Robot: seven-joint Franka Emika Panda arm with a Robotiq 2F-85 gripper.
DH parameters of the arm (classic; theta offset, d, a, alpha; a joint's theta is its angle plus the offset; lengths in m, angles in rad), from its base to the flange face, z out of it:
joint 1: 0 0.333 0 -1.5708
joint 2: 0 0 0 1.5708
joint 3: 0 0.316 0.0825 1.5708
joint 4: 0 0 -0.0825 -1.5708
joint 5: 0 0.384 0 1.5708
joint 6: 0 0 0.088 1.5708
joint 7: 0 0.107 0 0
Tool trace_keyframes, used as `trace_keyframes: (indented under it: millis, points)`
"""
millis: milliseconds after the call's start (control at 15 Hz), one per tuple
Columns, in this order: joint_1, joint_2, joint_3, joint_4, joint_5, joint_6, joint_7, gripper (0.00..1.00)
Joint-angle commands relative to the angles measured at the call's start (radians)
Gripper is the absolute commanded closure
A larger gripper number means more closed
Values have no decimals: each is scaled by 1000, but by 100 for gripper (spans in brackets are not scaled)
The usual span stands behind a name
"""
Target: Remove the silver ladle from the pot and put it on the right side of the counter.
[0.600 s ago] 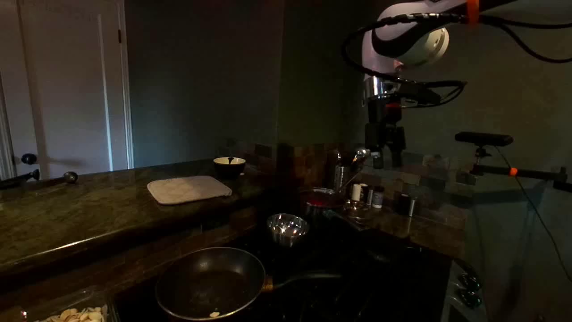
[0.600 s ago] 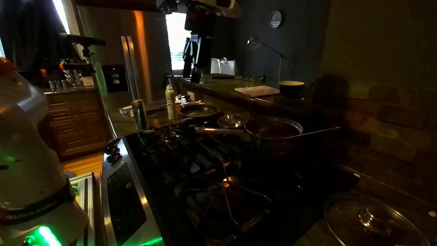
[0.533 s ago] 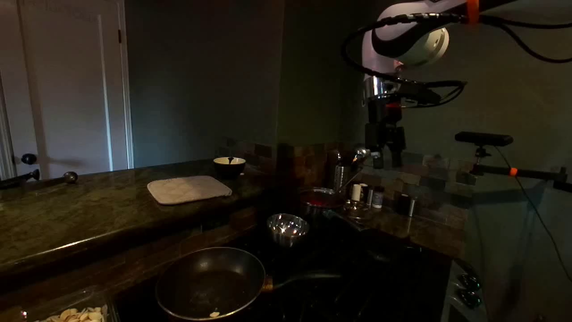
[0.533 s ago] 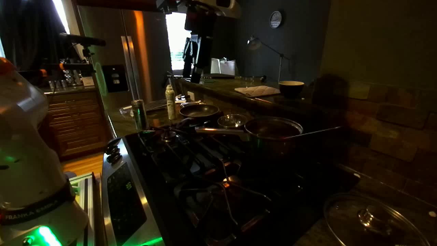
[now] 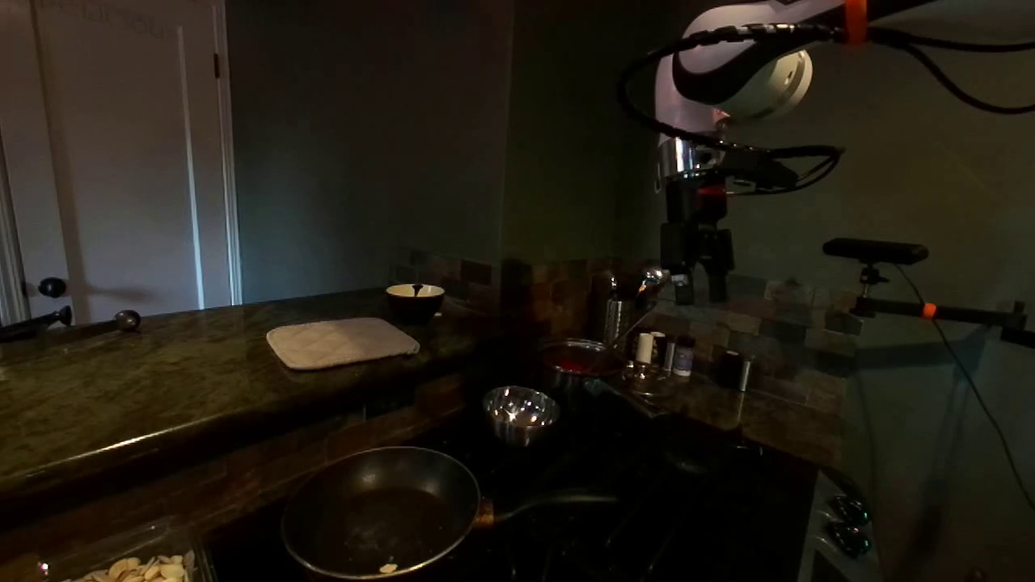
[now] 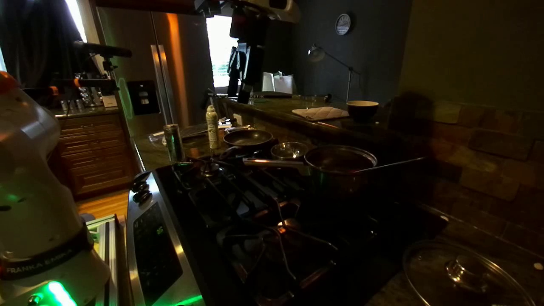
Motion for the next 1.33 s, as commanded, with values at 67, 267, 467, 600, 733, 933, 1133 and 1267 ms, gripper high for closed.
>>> trace_keyframes:
  millis: [67, 267, 467, 600, 733, 933, 1133, 1267]
  points:
    - [-10, 2, 8, 3, 2, -3, -3, 0]
    - [-10, 2, 8, 3, 2, -3, -3, 0]
    - [-10, 2, 8, 3, 2, -3, -3, 0]
    - [-7, 22, 3, 19, 31, 10, -1, 0]
    - [-11, 47, 13, 33, 67, 78, 77, 0]
    - [-23, 62, 41, 57, 80, 166, 241, 0]
    - [-37, 72, 64, 68, 57, 241, 397, 0]
    - [-55, 82, 62, 75, 53, 284, 480, 0]
